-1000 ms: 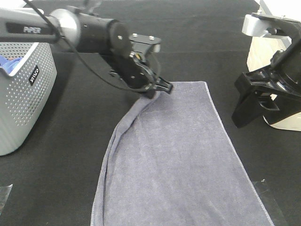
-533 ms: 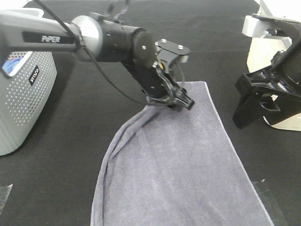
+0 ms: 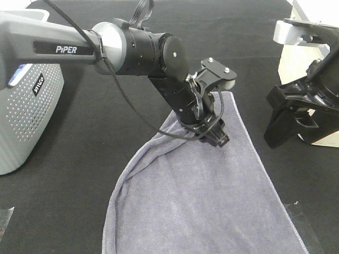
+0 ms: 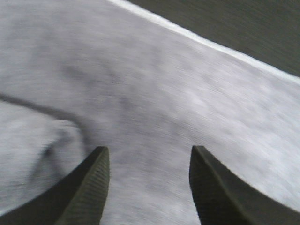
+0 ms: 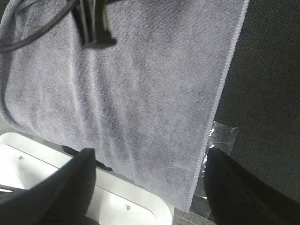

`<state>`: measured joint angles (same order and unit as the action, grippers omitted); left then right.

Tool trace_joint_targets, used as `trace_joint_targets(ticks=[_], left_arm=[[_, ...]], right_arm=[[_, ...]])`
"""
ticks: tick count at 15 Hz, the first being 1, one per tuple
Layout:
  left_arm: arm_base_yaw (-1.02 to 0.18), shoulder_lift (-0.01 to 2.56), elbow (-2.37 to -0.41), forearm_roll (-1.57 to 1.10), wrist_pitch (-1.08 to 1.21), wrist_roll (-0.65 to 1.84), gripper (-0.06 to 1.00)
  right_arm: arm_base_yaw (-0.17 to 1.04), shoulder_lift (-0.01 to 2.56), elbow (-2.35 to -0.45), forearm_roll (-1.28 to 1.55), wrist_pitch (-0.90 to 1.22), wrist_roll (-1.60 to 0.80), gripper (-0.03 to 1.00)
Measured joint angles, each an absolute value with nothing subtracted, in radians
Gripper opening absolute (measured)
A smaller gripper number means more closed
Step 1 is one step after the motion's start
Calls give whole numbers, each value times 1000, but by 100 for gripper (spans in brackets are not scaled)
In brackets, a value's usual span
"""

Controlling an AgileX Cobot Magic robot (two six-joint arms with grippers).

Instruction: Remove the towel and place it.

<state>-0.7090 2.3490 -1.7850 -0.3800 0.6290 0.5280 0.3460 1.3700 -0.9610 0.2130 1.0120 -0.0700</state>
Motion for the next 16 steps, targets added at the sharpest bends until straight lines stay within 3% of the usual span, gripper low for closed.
trace_joint_targets(ticks=[3,11,16], left_arm=[[-708,2348,-1796,-478,659,609,51],[-591,2295,-1883,-378,721,265,51],[-584,2335,-1883,-229,788,106,51]], right_arm=[[346,1370,-961,213,1012,-69,63],[346,1370,-961,213,1017,-69,63],[346,1370,-961,213,1017,-69,63]])
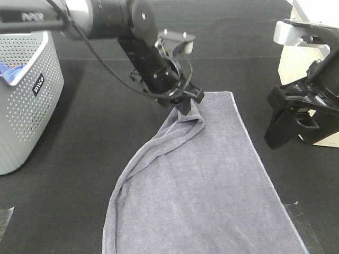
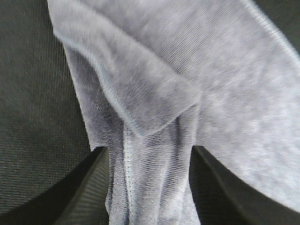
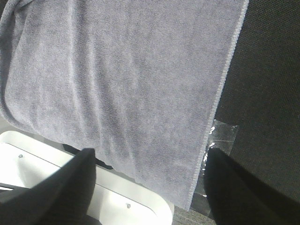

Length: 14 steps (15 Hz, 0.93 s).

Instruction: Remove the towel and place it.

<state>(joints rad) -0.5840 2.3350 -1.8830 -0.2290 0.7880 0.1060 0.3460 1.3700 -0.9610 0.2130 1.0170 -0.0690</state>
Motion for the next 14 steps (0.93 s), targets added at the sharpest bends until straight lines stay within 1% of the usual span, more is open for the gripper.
trace_joint_targets(ticks=[4,8,11,14], left_arm=[[-580,2392,-1883,-222,740,99,54],[-580,2406,-1883,-224,641,99,54],[-580,2406,-1883,-231,623,100,46],[-580,2407,-1883,-237,588,100,33]], right_arm=[[346,1370,-961,213,1017,-69,63],[346,1370,-961,213,1017,-69,63],[346,1370,-961,213,1017,-69,63],[346,1370,-961,213,1017,-69,63]])
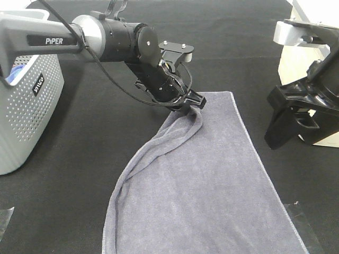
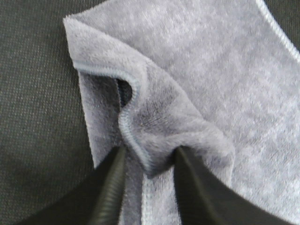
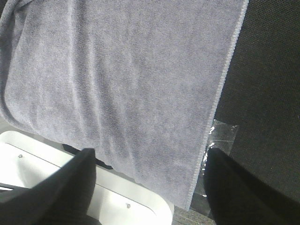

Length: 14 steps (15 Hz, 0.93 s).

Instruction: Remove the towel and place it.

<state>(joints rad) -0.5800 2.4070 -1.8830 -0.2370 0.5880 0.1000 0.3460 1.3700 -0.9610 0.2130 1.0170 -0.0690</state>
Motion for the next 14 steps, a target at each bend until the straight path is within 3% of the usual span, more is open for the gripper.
trace_joint_targets(ticks=[1,3,4,14], left_arm=[[-580,2407,-1883,-237,580,100,28],[-580,2408,-1883,-237,574,119,4],[-580,2408,-1883,-237,573,123,1],[-580,2290,-1883,-84,635,100,1]], right_arm=[[346,1370,-961,213,1017,-69,63],[346,1370,-961,213,1017,-67,63],[346,1370,-961,213,1017,-66,63],[346,1370,-961,213,1018,-66,63]])
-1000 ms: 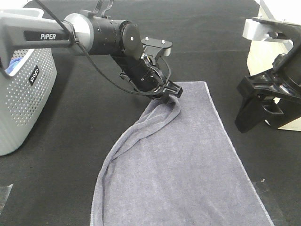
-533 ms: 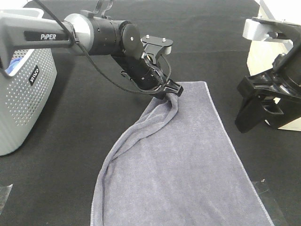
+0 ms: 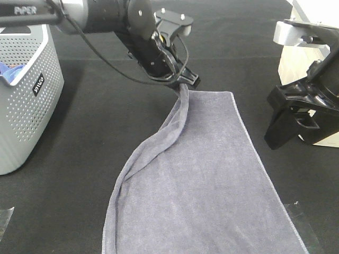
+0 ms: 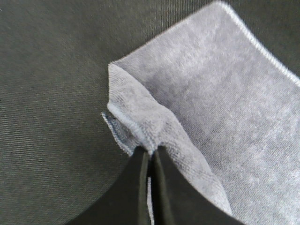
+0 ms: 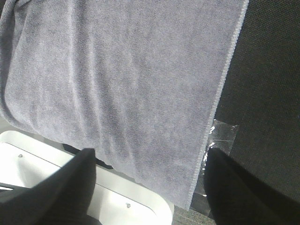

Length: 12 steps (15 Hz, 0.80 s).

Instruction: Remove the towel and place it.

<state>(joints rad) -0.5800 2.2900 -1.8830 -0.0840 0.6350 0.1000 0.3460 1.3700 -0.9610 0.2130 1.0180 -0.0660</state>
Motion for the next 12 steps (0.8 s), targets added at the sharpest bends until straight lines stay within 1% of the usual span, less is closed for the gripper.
trace_joint_targets(ticks=[3,5,7,9,12], left_arm=[[-580,2285,-1883,-53,704,100,1],[-580,2264,-1891,55,787,93,1],[-561,2254,-1934,186,902,58,1],[-521,2254,-1957,211,952,51,1],[-483,2253,-1960,216,985,48,1]], right_arm=[[346,1370,-961,212,1018,-66,63],[346,1370,-961,214,1001,-85,63],[346,1370,-961,253,915,-166,63],[346,1387,-972,294,823,-243,63],[346,1496,-1047,309,719,-276,63]])
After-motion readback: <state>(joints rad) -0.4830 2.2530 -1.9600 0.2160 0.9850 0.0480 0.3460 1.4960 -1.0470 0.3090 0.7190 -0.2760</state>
